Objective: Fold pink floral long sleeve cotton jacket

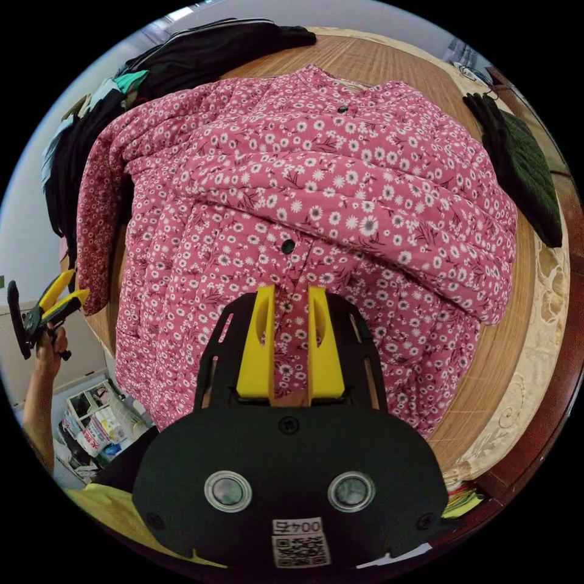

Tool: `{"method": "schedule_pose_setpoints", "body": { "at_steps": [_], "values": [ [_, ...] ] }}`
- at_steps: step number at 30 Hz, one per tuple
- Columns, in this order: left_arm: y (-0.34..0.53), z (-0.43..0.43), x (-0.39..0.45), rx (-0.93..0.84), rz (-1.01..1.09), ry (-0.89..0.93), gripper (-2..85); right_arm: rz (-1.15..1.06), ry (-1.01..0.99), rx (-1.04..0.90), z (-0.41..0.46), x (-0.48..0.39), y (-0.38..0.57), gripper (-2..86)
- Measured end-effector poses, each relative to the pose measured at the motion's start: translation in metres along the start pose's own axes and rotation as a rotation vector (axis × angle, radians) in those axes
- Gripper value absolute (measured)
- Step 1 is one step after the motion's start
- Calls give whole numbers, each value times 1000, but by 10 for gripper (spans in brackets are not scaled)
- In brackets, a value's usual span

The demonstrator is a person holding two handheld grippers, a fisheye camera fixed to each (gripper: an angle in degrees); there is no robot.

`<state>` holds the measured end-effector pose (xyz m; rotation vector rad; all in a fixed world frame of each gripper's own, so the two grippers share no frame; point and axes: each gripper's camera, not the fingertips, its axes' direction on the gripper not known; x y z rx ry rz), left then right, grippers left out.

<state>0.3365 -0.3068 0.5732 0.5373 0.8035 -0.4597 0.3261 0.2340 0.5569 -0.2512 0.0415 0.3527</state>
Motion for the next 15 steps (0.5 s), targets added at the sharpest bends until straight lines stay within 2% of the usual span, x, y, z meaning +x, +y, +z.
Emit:
{"method": "schedule_pose_setpoints", "body": {
  "at_steps": [4, 9, 13, 15],
  "values": [
    [-9, 21, -13, -9, -4, -42, 192, -12, 10, -13, 9, 7, -2, 88],
    [-30, 19, -60, -11, -31, 57, 53, -4, -1, -5, 16, 18, 4, 87],
    [-50, -20, -108, -5, -68, 173, 31, 16, -59, -4, 18, 37, 15, 87],
    [-76, -64, -131, -2, -4, 274, 32, 20, -85, -2, 18, 45, 20, 87]
  ]
}}
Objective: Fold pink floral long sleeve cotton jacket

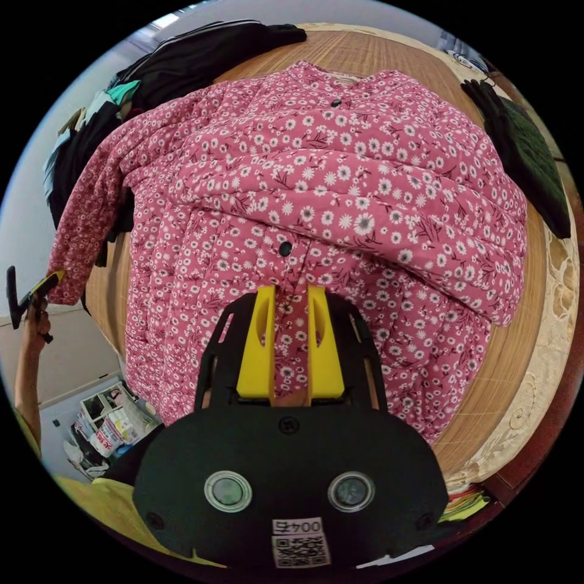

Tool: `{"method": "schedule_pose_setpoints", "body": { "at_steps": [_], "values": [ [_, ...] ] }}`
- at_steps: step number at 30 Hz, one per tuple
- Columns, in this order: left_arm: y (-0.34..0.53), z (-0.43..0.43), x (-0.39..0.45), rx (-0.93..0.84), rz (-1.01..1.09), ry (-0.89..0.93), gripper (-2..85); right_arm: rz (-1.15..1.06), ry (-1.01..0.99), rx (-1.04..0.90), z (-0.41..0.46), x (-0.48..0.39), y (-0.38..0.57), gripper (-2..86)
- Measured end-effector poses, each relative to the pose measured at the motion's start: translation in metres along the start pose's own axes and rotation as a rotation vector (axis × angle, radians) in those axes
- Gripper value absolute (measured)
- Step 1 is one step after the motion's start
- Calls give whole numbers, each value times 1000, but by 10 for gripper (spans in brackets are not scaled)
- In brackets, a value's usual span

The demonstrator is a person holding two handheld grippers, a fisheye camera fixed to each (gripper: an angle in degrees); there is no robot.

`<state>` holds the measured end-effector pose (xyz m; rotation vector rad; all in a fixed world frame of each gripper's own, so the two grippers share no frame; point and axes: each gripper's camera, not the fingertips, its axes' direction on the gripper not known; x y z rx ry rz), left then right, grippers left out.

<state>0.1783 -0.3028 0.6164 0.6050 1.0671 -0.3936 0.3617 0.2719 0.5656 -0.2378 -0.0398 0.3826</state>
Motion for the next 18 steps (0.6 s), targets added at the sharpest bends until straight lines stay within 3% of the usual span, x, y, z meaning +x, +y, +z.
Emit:
{"method": "schedule_pose_setpoints", "body": {
  "at_steps": [4, 9, 18],
  "values": [
    [-50, -62, 9, -58, 127, 195, 41, 17, -49, 56, -11, 20, 17, 86],
    [-120, -82, 51, -107, 141, 628, 55, 52, -129, 137, -33, 45, 49, 81],
    [-197, -6, 192, -115, 316, 766, 59, 114, -236, 270, -69, 114, 124, 75]
  ]
}}
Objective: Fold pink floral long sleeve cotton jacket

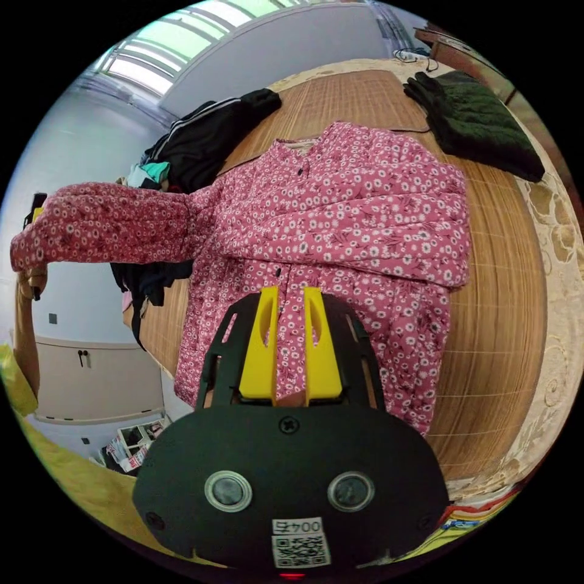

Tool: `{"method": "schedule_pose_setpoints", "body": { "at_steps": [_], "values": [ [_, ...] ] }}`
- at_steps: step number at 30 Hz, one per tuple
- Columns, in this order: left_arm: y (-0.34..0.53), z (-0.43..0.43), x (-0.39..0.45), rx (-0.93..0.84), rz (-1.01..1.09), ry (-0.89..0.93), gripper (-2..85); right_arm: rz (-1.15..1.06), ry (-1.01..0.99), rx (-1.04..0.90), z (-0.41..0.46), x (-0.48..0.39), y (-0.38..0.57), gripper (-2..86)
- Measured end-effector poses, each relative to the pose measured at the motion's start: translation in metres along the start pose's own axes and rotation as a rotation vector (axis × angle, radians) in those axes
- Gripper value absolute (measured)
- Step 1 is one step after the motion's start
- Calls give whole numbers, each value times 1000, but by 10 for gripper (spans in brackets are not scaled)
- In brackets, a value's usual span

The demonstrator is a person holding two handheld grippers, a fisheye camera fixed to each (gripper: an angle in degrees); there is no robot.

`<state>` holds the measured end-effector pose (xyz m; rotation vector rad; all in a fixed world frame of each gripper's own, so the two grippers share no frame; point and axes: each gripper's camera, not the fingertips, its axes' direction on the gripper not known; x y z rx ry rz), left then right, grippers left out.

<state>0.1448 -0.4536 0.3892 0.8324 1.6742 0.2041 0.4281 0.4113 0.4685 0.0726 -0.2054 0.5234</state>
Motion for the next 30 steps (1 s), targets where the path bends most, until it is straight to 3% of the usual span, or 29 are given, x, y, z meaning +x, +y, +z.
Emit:
{"method": "schedule_pose_setpoints", "body": {
  "at_steps": [8, 14, 22, 27, 30],
  "values": [
    [-21, 107, -24, 2, -18, 45, 57, 34, -53, 47, -33, 55, 43, 81],
    [-8, 171, -46, 81, -89, 16, 73, -108, -200, 179, -55, 54, 66, 144],
    [15, 204, -27, 198, -66, -80, 163, -79, -83, 157, -38, 58, 69, 169],
    [79, 197, 7, 200, 82, -345, 188, 61, -34, 142, -20, 83, 56, 168],
    [101, 207, 22, 140, 176, -477, 214, 254, -176, 93, 7, 122, 44, 168]
  ]
}}
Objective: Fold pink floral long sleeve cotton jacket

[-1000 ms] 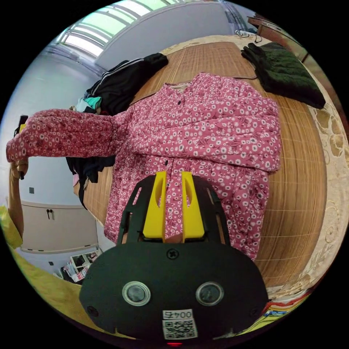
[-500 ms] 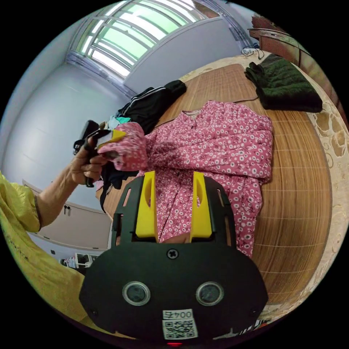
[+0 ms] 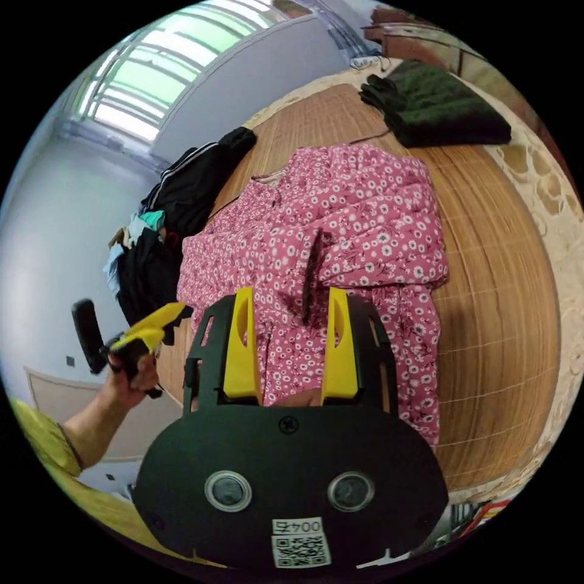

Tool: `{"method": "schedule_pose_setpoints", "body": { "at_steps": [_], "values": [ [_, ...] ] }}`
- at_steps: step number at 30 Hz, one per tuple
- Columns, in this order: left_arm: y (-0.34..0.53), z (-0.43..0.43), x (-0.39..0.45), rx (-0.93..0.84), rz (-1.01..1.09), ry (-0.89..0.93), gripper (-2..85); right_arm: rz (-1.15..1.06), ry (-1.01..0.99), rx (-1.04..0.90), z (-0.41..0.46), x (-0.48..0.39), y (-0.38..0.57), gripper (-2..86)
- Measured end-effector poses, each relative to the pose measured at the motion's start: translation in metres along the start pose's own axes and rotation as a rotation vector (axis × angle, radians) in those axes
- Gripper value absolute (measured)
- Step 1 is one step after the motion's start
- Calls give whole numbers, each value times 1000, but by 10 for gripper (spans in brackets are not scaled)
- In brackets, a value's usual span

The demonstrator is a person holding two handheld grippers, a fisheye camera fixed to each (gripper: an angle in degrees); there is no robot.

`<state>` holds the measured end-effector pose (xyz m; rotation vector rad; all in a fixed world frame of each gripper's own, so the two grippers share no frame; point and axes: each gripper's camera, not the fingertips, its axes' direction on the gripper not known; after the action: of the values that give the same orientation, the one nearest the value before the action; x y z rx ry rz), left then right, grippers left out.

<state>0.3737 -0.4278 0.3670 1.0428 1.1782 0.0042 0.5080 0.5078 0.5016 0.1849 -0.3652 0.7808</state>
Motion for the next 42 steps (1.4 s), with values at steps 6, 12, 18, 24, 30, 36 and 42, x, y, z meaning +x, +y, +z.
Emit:
{"method": "schedule_pose_setpoints", "body": {
  "at_steps": [6, 12, 18, 24, 30, 36, 42],
  "values": [
    [-2, 9, 48, -80, 228, -127, 247, 77, -101, -41, 27, 20, -16, 124],
    [-20, 14, 111, -71, 448, -211, 259, -6, -246, 27, -9, -8, -17, 45],
    [-32, 18, 151, -60, 571, -428, 241, -12, -457, -79, -2, -39, -31, 49],
    [-40, -25, 115, 15, 320, -457, 56, 82, -646, -146, 15, -50, -53, 88],
    [-15, -116, 27, 166, -37, -215, 38, 188, -552, -140, 21, -24, -56, 160],
    [25, -220, -41, 422, -256, -100, 41, -102, 235, -545, 105, -50, -46, 40],
    [45, -293, -72, 539, -277, -105, 46, -277, 500, -589, 157, -84, -37, -5]
  ]
}}
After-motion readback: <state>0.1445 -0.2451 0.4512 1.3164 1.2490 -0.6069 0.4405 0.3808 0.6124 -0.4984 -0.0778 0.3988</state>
